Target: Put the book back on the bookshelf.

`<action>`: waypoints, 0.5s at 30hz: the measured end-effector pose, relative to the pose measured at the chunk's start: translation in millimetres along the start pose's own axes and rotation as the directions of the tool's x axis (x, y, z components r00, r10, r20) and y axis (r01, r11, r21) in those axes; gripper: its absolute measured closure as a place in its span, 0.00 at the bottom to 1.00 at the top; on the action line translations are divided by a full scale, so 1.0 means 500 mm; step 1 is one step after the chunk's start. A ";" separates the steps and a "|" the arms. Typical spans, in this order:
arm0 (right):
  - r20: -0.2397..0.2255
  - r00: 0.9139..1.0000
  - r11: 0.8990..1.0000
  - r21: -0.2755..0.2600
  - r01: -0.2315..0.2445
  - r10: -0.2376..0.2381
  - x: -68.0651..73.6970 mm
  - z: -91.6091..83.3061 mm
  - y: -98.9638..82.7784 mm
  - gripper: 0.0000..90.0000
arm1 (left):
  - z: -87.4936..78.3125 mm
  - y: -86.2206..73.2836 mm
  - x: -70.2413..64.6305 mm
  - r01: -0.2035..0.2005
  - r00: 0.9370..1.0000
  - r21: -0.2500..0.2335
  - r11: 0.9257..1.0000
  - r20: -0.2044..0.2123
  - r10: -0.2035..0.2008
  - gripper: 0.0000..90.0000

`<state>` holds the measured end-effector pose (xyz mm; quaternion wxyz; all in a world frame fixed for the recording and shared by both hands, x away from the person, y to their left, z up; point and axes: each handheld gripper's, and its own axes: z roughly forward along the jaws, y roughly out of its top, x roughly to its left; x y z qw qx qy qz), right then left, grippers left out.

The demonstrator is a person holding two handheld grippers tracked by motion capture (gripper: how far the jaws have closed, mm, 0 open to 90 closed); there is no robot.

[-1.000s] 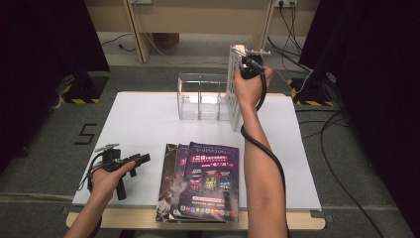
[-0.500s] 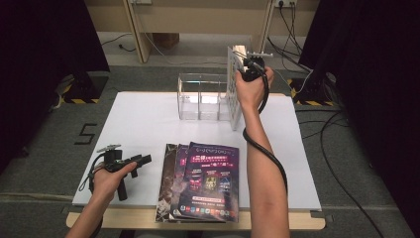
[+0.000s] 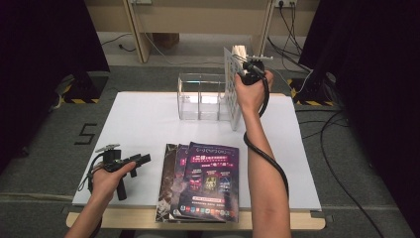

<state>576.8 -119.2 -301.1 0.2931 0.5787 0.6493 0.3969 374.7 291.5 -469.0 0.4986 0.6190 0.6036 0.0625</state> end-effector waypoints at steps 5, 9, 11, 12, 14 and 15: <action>-0.004 1.000 1.000 0.009 -0.012 0.012 0.008 -0.007 -0.007 0.66 | -0.001 0.000 -0.001 -0.002 1.000 -0.002 1.000 0.002 0.002 0.49; -0.004 1.000 1.000 0.003 -0.002 0.002 0.010 -0.020 -0.011 0.65 | 0.003 -0.002 -0.003 -0.007 1.000 0.006 1.000 0.002 0.007 0.49; -0.007 1.000 1.000 0.003 -0.001 0.001 0.009 -0.024 -0.011 0.64 | 0.005 -0.004 -0.006 -0.011 1.000 0.009 1.000 0.006 0.011 0.49; -0.009 1.000 1.000 0.002 0.001 -0.001 0.010 -0.028 -0.011 0.64 | 0.005 -0.004 -0.007 -0.015 1.000 0.012 1.000 0.006 0.015 0.49; -0.008 1.000 1.000 0.004 0.000 0.000 0.010 -0.032 -0.012 0.63 | 0.007 -0.006 -0.010 -0.015 1.000 0.014 1.000 0.008 0.015 0.49; -0.010 1.000 1.000 0.002 0.005 -0.005 0.010 -0.033 -0.013 0.63 | 0.007 -0.006 -0.011 -0.016 1.000 0.016 1.000 0.008 0.016 0.49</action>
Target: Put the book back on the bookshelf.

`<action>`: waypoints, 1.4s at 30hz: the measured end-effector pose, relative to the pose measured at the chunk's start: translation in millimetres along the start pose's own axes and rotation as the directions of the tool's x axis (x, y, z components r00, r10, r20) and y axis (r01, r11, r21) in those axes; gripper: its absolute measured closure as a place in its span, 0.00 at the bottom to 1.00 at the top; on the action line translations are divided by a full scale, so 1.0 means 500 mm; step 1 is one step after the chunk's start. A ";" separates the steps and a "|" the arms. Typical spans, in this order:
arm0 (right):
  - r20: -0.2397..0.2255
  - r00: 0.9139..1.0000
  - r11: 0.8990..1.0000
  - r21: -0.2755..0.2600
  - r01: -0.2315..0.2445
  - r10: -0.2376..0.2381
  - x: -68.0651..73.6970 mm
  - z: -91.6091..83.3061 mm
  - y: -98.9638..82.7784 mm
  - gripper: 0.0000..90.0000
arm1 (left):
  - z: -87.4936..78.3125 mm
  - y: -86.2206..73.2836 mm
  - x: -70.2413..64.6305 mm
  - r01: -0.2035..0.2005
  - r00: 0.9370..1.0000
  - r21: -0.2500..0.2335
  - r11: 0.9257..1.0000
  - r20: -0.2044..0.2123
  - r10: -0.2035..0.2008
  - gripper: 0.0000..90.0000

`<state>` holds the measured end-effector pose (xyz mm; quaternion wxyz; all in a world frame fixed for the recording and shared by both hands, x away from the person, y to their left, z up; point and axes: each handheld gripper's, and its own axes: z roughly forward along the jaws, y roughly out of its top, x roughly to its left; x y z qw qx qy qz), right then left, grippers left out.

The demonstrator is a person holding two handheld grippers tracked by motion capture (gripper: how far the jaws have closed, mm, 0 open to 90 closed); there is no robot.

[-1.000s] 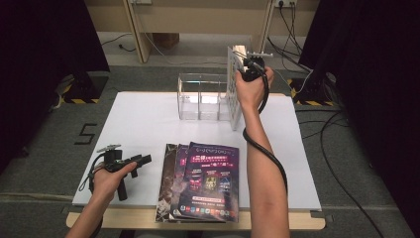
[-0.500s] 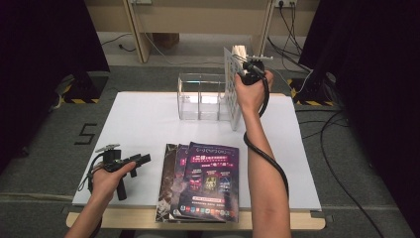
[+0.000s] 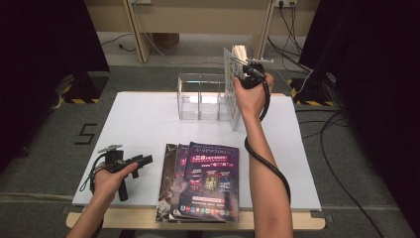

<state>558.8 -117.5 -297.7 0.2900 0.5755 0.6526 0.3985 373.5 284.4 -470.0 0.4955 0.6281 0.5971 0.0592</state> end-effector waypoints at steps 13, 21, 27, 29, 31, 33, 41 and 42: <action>-0.007 1.000 1.000 0.001 -0.001 0.001 0.000 -0.033 -0.013 0.62 | 0.005 -0.005 -0.013 -0.019 1.000 0.009 1.000 0.008 0.019 0.49; -0.012 1.000 1.000 0.009 -0.014 0.014 -0.002 -0.045 -0.037 0.62 | 0.010 -0.011 -0.025 -0.035 0.999 0.021 0.999 0.016 0.034 0.49; -0.015 1.000 1.000 0.014 -0.020 0.020 0.001 -0.056 -0.050 0.62 | 0.010 -0.010 -0.034 -0.047 0.999 0.023 0.999 0.018 0.047 0.49; -0.014 1.000 1.000 0.016 -0.019 0.019 0.002 -0.060 -0.052 0.62 | 0.011 -0.010 -0.037 -0.054 0.998 0.024 0.998 0.023 0.053 0.49; -0.015 1.000 1.000 0.014 -0.019 0.019 0.003 -0.064 -0.054 0.62 | 0.013 -0.011 -0.040 -0.056 0.998 0.029 0.998 0.027 0.055 0.49; -0.016 1.000 1.000 0.016 -0.017 0.017 0.004 -0.069 -0.057 0.62 | 0.015 -0.011 -0.042 -0.061 0.998 0.032 0.998 0.032 0.060 0.49; -0.033 0.999 1.000 0.015 -0.014 0.015 0.002 -0.090 -0.069 0.62 | 0.023 -0.013 -0.051 -0.070 0.997 0.045 0.997 0.038 0.068 0.49; -0.035 0.999 1.000 0.016 -0.017 0.018 0.002 -0.092 -0.070 0.62 | 0.024 -0.013 -0.053 -0.072 0.997 0.044 0.996 0.040 0.070 0.49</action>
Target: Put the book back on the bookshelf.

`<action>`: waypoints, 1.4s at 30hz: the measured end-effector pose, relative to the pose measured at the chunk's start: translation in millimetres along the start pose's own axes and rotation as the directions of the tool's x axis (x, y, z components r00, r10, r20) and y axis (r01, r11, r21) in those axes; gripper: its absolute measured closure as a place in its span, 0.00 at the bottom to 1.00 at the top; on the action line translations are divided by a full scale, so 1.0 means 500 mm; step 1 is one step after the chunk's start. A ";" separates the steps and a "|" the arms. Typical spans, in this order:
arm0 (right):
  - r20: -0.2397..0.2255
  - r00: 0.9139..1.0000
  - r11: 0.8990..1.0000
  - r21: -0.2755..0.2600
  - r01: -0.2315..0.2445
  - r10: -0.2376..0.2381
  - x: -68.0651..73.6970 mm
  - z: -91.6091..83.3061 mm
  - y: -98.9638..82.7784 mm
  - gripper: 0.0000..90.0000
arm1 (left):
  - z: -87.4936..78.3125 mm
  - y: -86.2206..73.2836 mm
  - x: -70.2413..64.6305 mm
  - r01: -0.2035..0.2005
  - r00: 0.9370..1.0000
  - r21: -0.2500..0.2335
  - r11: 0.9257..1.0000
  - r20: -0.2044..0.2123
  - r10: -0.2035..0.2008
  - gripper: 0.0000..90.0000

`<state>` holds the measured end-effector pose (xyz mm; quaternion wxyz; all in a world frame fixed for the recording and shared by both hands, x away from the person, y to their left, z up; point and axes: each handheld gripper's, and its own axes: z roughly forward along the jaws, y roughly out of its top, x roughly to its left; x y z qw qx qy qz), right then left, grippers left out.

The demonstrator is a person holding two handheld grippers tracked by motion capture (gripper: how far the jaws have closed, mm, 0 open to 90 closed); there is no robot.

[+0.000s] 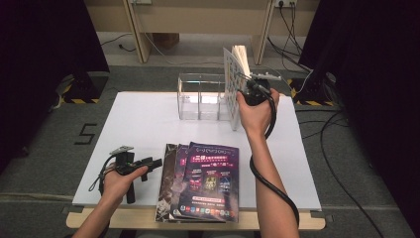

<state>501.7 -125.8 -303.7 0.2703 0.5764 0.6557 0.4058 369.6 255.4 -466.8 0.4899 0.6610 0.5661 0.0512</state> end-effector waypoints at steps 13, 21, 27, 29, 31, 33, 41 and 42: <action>-0.027 1.000 0.999 0.036 -0.010 0.011 -0.006 -0.033 -0.037 0.61 | 0.007 -0.003 -0.015 -0.013 1.000 0.013 1.000 0.017 0.013 0.49; -0.059 0.998 0.998 0.066 -0.017 0.021 -0.018 -0.058 -0.080 0.62 | 0.018 -0.013 -0.028 -0.023 0.999 0.030 0.999 0.028 0.022 0.49; -0.065 0.998 0.994 0.107 -0.018 0.025 -0.026 -0.066 -0.115 0.62 | 0.027 -0.018 -0.039 -0.036 0.999 0.049 0.998 0.037 0.034 0.49; -0.074 0.997 0.992 0.122 -0.024 0.034 -0.028 -0.066 -0.128 0.62 | 0.027 -0.017 -0.042 -0.038 0.998 0.048 0.998 0.042 0.036 0.49; -0.083 0.996 0.989 0.145 -0.032 0.045 -0.027 -0.064 -0.141 0.62 | 0.028 -0.015 -0.044 -0.042 0.998 0.050 0.998 0.043 0.040 0.49; -0.111 0.992 0.985 0.166 -0.039 0.058 -0.026 -0.062 -0.156 0.62 | 0.030 -0.012 -0.046 -0.040 0.998 0.047 0.998 0.045 0.038 0.49; -0.128 0.990 0.979 0.202 -0.032 0.059 -0.018 -0.057 -0.201 0.62 | 0.051 -0.004 -0.069 -0.050 0.997 0.061 0.997 0.068 0.046 0.49; -0.127 0.990 0.978 0.207 -0.030 0.057 -0.018 -0.057 -0.205 0.62 | 0.057 -0.004 -0.073 -0.050 0.996 0.065 0.997 0.072 0.045 0.49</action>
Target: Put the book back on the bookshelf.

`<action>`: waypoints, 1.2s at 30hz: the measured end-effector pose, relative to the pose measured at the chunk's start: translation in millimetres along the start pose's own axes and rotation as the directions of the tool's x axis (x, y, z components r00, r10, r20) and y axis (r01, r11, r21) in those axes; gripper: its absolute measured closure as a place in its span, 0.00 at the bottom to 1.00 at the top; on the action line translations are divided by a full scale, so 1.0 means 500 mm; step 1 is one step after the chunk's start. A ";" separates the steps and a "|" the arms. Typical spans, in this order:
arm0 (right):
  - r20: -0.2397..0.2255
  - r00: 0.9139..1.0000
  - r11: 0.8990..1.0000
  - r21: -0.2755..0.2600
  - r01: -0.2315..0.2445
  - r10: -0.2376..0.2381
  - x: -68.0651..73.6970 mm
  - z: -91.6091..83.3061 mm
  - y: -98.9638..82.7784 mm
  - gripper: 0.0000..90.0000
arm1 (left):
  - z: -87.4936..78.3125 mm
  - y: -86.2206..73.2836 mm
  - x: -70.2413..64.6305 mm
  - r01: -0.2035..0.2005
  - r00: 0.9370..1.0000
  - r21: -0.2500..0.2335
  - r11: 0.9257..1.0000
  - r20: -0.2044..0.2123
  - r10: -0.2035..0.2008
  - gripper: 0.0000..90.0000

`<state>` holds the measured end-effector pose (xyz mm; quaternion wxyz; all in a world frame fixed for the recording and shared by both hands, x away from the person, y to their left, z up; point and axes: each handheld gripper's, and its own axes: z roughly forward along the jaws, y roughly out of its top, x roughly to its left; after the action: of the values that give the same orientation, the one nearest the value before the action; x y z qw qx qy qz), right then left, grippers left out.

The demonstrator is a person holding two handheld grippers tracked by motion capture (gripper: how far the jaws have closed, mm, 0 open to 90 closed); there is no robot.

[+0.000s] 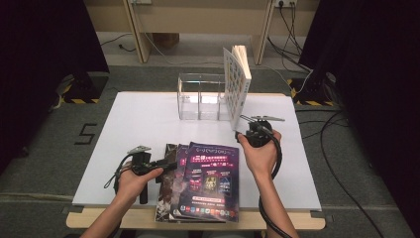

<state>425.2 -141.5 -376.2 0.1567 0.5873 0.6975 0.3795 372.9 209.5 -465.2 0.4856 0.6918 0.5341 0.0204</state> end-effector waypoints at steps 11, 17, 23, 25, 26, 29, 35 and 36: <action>-0.001 1.000 0.996 0.088 0.000 0.000 -0.010 0.039 -0.069 0.61 | 0.045 0.016 -0.016 -0.018 0.999 0.057 0.998 -0.032 0.020 0.49; -0.006 1.000 0.991 0.130 -0.011 0.012 -0.010 0.057 -0.093 0.61 | 0.057 0.020 -0.019 -0.022 0.998 0.078 0.997 -0.051 0.026 0.49; -0.014 1.000 0.988 0.152 -0.015 0.017 -0.009 0.071 -0.105 0.60 | 0.076 0.020 -0.023 -0.026 0.998 0.099 0.995 -0.052 0.031 0.49; -0.015 1.000 0.985 0.168 -0.023 0.026 -0.009 0.076 -0.110 0.60 | 0.082 0.018 -0.023 -0.023 0.998 0.105 0.994 -0.052 0.028 0.49; -0.015 1.000 0.985 0.174 -0.017 0.020 -0.010 0.080 -0.113 0.60 | 0.084 0.018 -0.023 -0.028 0.998 0.111 0.993 -0.052 0.033 0.49; -0.019 1.000 0.980 0.199 -0.020 0.025 -0.012 0.089 -0.124 0.60 | 0.089 0.019 -0.025 -0.022 0.998 0.112 0.993 -0.050 0.028 0.49; -0.027 0.999 0.973 0.230 -0.028 0.035 -0.014 0.103 -0.136 0.59 | 0.096 0.018 -0.027 -0.020 0.998 0.118 0.993 -0.048 0.026 0.49; -0.026 0.999 0.972 0.232 -0.031 0.038 -0.014 0.105 -0.137 0.59 | 0.096 0.018 -0.027 -0.021 0.998 0.119 0.993 -0.049 0.027 0.49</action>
<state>413.9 -131.6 -461.2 0.0701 0.6076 0.7291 0.3071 399.8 168.5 -477.6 0.4301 0.7250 0.5379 0.0121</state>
